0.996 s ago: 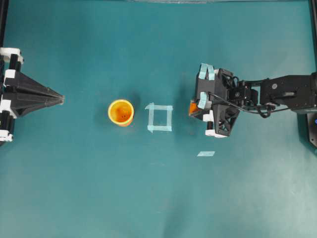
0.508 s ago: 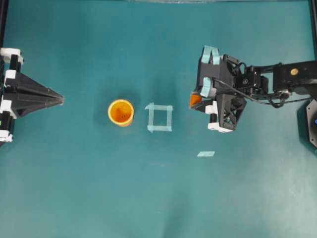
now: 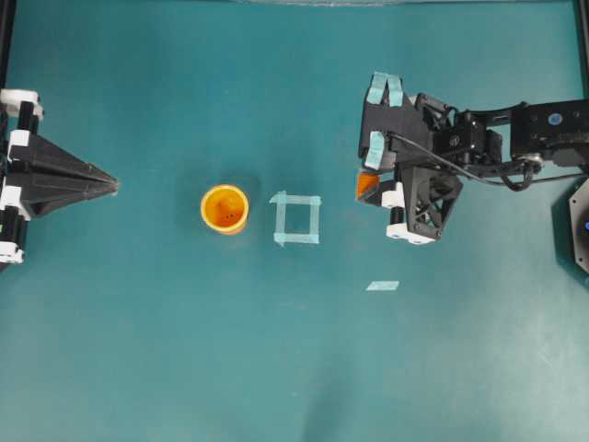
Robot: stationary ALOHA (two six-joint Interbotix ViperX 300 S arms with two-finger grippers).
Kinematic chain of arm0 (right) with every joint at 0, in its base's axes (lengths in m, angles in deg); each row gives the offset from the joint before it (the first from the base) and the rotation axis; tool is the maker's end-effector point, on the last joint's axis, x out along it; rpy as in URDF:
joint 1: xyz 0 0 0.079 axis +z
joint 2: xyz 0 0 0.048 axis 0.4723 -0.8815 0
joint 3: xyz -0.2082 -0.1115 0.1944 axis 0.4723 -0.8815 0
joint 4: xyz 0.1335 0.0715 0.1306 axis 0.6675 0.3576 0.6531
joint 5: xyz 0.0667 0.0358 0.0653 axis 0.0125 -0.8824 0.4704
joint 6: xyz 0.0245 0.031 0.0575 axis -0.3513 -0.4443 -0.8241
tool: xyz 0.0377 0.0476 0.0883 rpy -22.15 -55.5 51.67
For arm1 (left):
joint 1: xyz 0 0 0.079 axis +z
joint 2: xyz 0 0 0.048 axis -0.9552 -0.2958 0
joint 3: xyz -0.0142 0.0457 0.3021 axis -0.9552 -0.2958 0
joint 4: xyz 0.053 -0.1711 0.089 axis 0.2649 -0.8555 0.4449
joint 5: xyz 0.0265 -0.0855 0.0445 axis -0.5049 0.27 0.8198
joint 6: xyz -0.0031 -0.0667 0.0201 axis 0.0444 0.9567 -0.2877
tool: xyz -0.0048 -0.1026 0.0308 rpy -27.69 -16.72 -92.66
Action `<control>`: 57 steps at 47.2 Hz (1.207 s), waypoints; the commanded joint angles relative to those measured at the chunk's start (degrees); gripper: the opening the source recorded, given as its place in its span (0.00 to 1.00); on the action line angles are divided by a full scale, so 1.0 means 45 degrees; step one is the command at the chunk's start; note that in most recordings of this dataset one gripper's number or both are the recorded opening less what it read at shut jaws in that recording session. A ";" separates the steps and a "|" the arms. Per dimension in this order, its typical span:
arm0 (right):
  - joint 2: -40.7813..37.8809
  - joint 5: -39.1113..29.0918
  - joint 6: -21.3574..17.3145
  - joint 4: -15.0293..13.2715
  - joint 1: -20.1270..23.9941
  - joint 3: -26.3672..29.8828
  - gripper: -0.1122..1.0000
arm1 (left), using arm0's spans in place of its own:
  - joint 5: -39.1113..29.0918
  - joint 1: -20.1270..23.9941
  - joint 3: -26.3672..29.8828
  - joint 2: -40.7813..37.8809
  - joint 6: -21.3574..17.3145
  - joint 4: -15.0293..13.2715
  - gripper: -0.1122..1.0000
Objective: Move the block backward with right arm.
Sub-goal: 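Lift the orange cube off the table with the right gripper, then carry the held orange cube backward toward the far table edge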
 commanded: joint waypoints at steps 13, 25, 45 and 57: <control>0.0254 0.0117 0.0059 0.0020 -0.0977 0.0391 0.46 | 0.0059 -0.0020 0.0371 -0.0020 0.0000 0.0039 0.11; 0.0195 0.0449 0.0098 -0.0020 -0.2617 0.0605 0.46 | 0.0039 -0.0020 0.0371 -0.0039 0.0000 0.0039 0.11; -0.0605 0.0605 0.0273 -0.0215 -0.4941 0.1641 0.46 | 0.0039 -0.0020 0.0371 -0.0020 0.0000 0.0039 0.11; -0.1230 0.0781 0.0293 -0.0391 -0.5762 0.2422 0.46 | 0.0020 -0.0020 0.0371 -0.0020 0.0000 0.0039 0.11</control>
